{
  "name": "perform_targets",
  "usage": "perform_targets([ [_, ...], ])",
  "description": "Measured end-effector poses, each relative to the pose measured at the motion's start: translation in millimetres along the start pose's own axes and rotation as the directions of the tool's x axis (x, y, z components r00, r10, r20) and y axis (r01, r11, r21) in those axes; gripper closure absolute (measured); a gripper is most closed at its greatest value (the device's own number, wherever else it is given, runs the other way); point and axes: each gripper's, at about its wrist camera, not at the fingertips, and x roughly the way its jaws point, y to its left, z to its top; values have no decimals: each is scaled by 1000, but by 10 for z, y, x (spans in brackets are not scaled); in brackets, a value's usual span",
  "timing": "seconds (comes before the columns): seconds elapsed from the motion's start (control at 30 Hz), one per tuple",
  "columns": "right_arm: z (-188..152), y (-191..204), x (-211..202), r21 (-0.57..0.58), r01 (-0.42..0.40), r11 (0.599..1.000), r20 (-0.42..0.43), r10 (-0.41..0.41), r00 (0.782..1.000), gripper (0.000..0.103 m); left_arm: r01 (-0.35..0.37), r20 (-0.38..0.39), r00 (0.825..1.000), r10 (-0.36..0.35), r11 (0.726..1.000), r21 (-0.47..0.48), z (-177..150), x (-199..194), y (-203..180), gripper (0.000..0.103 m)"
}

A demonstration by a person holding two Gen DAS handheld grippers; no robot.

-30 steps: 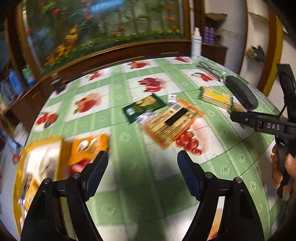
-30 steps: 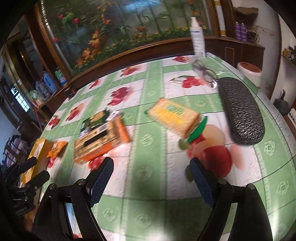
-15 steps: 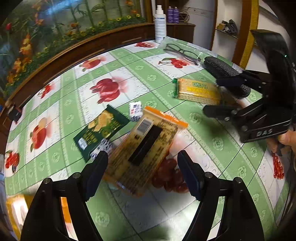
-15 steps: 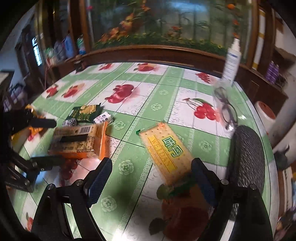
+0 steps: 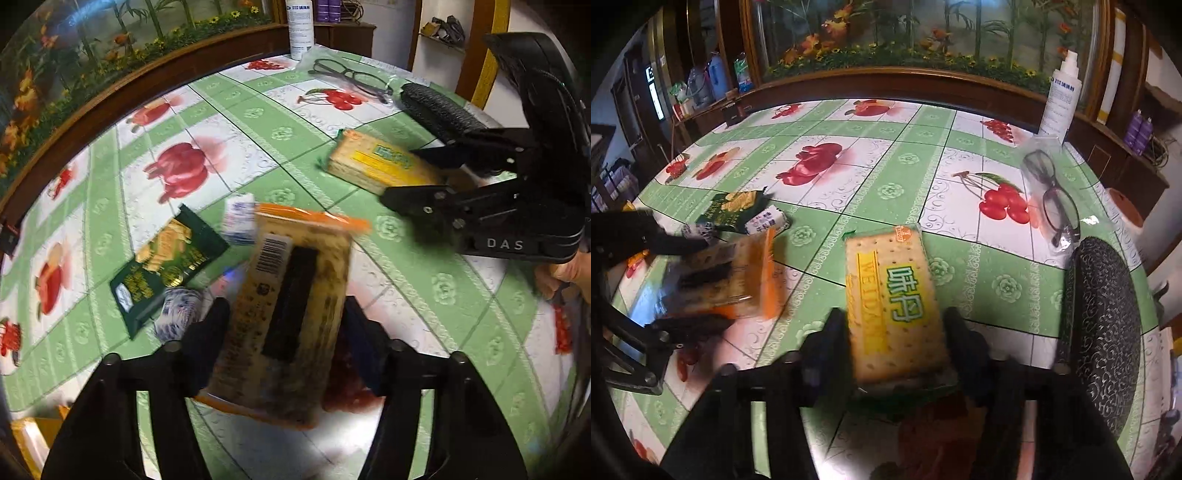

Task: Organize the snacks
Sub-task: 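Grasp the clear orange-capped biscuit pack with the left gripper while the right gripper grasps the yellow WEIDAN cracker pack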

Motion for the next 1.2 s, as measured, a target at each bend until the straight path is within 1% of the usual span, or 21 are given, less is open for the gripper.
perform_targets([
  [0.03,-12,-2,-15,14,-16,1000,1,16,1000,55,12,-1,1000,-12,1000,-7,-12,-7,-11,49],
  [0.13,-68,34,-54,21,-17,1000,8,17,1000,55,10,-1,1000,-10,1000,-8,-74,-46,-85,50],
  [0.2,-118,52,-101,42,-48,998,15,48,999,55,4,0,1000,-4,1000,-18,-121,-80,-131,50],
  [0.27,-169,52,-155,78,-91,993,22,89,996,55,-5,7,1000,5,999,-39,-187,-124,-160,50],
  [0.37,-266,70,-266,122,-129,984,39,125,991,55,-2,37,999,6,995,-99,-327,-256,-167,50],
  [0.5,-460,154,-506,170,-184,968,81,172,982,55,-27,80,996,44,980,-195,-557,-513,-160,51],
  [0.6,-586,247,-677,192,-216,957,108,199,974,55,-40,99,993,69,962,-270,-772,-689,-158,51],
  [0.7,-703,354,-835,209,-255,944,129,232,964,55,-80,117,985,124,942,-327,-966,-876,-164,51],
  [0.77,-775,429,-941,224,-289,931,148,260,954,55,-108,128,978,167,921,-373,-1068,-1008,-136,50],
  [0.83,-810,528,-1030,224,-307,925,161,275,948,55,-143,142,966,218,901,-410,-1156,-1163,-98,50],
  [0.9,-820,652,-1124,206,-321,924,176,288,941,55,-192,147,949,280,880,-434,-1223,-1307,-59,50],
  [0.97,-798,793,-1212,184,-340,922,188,306,933,56,-234,157,928,338,856,-460,-1288,-1466,-10,50],
  [1.07,-735,990,-1334,149,-377,914,209,343,916,56,-271,164,904,395,825,-496,-1414,-1655,84,50],
  [1.17,-649,1253,-1449,92,-400,912,226,372,900,56,-328,153,872,465,786,-524,-1544,-1781,174,50],
  [1.2,-629,1327,-1475,79,-409,909,228,383,895,56,-334,151,865,478,775,-536,-1593,-1811,212,50],
])
